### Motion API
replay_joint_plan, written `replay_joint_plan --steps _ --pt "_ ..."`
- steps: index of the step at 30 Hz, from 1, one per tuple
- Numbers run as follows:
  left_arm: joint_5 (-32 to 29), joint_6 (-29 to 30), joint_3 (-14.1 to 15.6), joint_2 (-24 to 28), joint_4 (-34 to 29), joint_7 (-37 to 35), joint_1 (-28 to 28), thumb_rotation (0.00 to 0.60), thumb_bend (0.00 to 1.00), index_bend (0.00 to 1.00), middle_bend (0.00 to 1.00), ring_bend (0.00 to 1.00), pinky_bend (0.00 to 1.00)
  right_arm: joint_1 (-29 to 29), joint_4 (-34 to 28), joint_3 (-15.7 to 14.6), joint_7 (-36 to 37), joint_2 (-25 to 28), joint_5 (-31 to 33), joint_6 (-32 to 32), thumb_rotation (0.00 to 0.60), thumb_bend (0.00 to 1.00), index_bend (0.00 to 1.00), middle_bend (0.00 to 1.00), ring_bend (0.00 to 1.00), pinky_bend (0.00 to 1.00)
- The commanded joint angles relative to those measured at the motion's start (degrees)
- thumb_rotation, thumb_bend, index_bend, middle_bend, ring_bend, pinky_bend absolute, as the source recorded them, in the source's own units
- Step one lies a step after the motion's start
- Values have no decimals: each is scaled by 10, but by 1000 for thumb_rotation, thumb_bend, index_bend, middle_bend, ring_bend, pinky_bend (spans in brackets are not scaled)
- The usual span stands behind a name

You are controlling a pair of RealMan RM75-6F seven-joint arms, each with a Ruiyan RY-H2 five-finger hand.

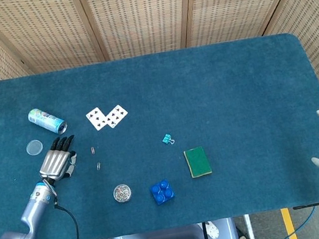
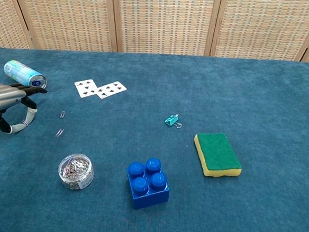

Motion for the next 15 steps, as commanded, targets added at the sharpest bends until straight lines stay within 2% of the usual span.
replay_joint_plan --steps 1,15 --pt "0 0 0 0 0 0 0 600 389 596 0 0 0 0 0 0 0 0 0 0 600 0 0 0 0 0" --pt "0 7 -1 5 -5 -1 2 600 419 658 0 0 0 -1 0 -1 2 1 -2 2 600 0 0 0 0 0"
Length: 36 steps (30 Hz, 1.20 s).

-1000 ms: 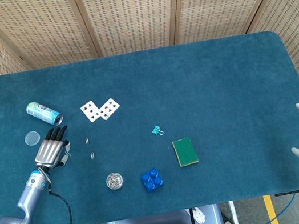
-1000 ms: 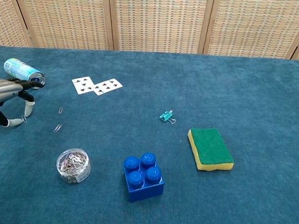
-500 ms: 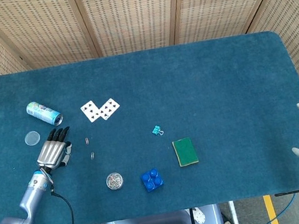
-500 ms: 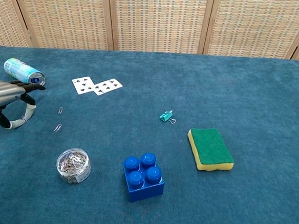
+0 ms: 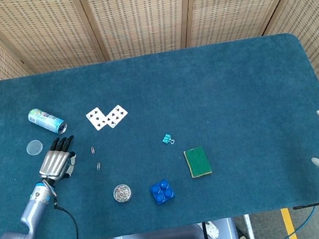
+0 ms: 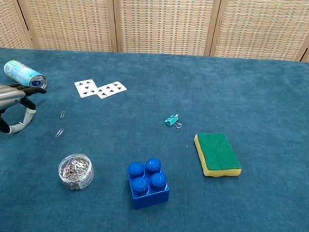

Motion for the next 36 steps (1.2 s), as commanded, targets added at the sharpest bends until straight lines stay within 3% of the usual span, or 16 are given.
replay_joint_plan --steps 1,5,11,19,25,36 --pt "0 7 -3 5 -8 -6 1 600 421 658 0 0 0 0 0 0 1 0 0 1 600 0 0 0 0 0" --pt "6 48 -16 32 -57 -36 5 600 427 658 0 0 0 -1 1 0 3 1 0 2 600 0 0 0 0 0" --pt "35 104 -16 99 -170 -24 8 600 429 658 0 0 0 -1 -1 0 3 1 -3 2 600 0 0 0 0 0" --pt "98 128 29 170 -341 34 14 600 433 658 0 0 0 -3 -2 0 7 3 -3 6 600 0 0 0 0 0" --pt "113 106 48 168 -392 80 10 600 433 658 0 0 0 -4 -1 0 14 6 -4 6 600 0 0 0 0 0" --pt "118 73 61 131 -398 117 3 600 433 658 0 0 0 -5 -1 1 18 8 -3 7 600 0 0 0 0 0"
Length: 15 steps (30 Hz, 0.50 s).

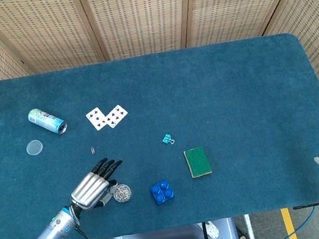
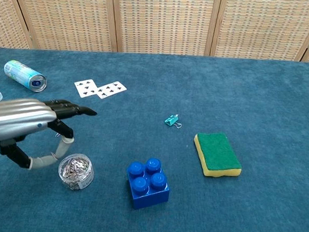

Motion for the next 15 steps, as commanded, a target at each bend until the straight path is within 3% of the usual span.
replay_joint_plan --steps 1,12,15 --pt "2 -1 1 -11 4 3 -1 600 433 658 0 0 0 -1 -1 0 -1 1 1 0 600 0 0 0 0 0" --pt "-10 -5 -14 -36 17 5 -7 600 433 656 0 0 0 -2 -1 1 4 2 0 2 600 0 0 0 0 0" --pt "-14 -9 -13 -36 16 4 -8 600 415 565 0 0 0 -2 -1 0 4 2 -1 2 600 0 0 0 0 0"
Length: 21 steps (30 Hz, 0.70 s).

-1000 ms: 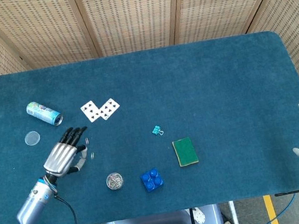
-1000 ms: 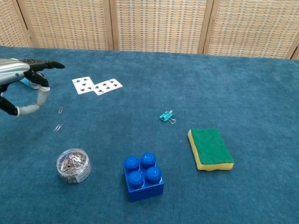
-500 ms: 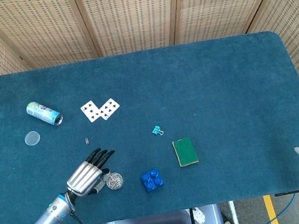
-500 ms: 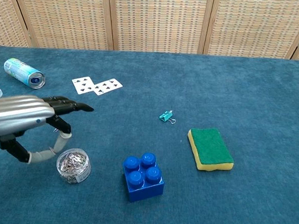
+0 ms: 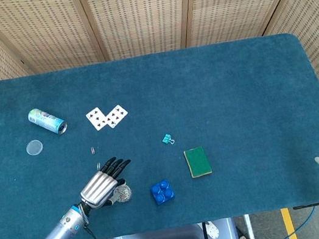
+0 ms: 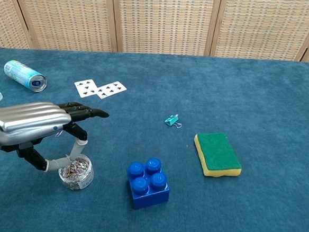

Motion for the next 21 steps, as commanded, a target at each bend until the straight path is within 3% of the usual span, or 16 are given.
replay_joint_plan --steps 1,4,9,14,16,21 --pt "-3 -3 1 2 -3 -5 -1 600 386 525 0 0 0 0 0 0 0 0 -1 0 600 0 0 0 0 0" --pt "-1 -3 2 6 -7 -15 -2 600 268 418 0 0 0 -1 -1 -1 0 0 -3 2 600 0 0 0 0 0" --pt "4 1 4 13 -11 -32 -4 600 258 352 0 0 0 -1 -1 -1 -1 0 -3 3 600 0 0 0 0 0" --pt "5 12 0 22 -13 -49 -4 600 261 361 0 0 0 -1 -2 -1 -2 0 -3 3 600 0 0 0 0 0" --pt "3 19 -4 27 -11 -56 -3 600 318 368 0 0 0 -1 -2 -1 -2 0 -3 3 600 0 0 0 0 0" --pt "-18 16 -16 45 7 -61 -3 600 672 396 0 0 0 -1 -2 0 -1 0 -4 2 600 0 0 0 0 0"
